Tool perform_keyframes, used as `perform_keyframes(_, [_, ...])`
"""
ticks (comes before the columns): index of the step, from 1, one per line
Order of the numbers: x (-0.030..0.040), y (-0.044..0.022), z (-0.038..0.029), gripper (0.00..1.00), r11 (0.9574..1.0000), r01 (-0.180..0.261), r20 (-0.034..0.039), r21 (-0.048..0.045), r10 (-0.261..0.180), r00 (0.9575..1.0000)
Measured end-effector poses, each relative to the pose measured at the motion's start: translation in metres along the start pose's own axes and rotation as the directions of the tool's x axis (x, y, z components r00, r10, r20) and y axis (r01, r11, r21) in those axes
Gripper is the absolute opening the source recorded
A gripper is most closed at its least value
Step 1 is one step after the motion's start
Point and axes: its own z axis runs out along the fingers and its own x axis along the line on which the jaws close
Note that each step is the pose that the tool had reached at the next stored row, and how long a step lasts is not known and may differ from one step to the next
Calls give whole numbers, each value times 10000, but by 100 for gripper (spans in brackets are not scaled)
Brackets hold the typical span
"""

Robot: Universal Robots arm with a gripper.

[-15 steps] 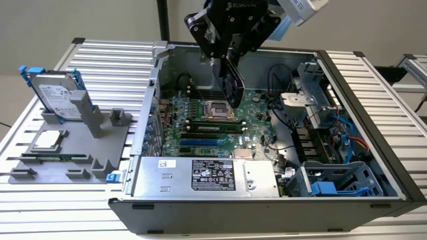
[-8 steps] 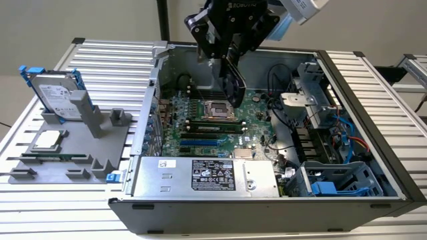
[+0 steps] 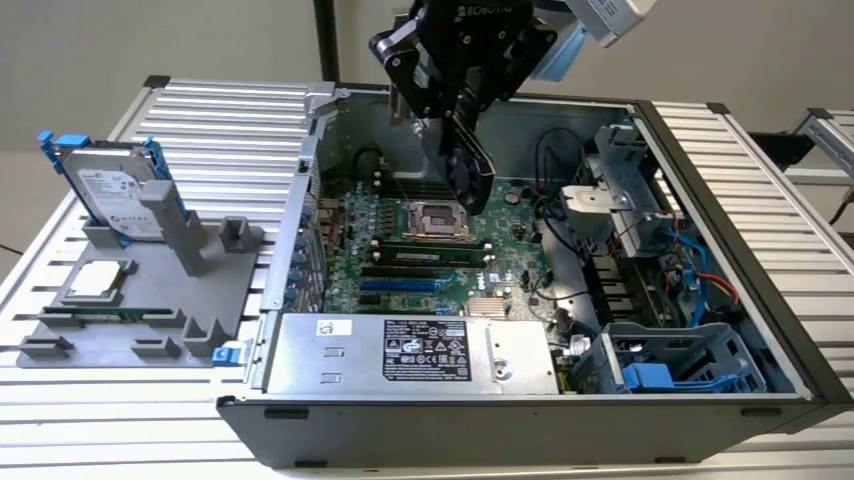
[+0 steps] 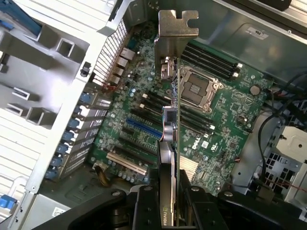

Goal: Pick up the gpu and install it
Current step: 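Insert the gpu into the slot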

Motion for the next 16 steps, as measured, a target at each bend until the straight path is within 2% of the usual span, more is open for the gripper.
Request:
perform_keyframes(8, [0, 0, 0, 0, 9988, 499, -25, -4, -499, 9988])
perform_keyframes(16, [0, 0, 0, 0, 9951, 990, -50, -10, -990, 9951])
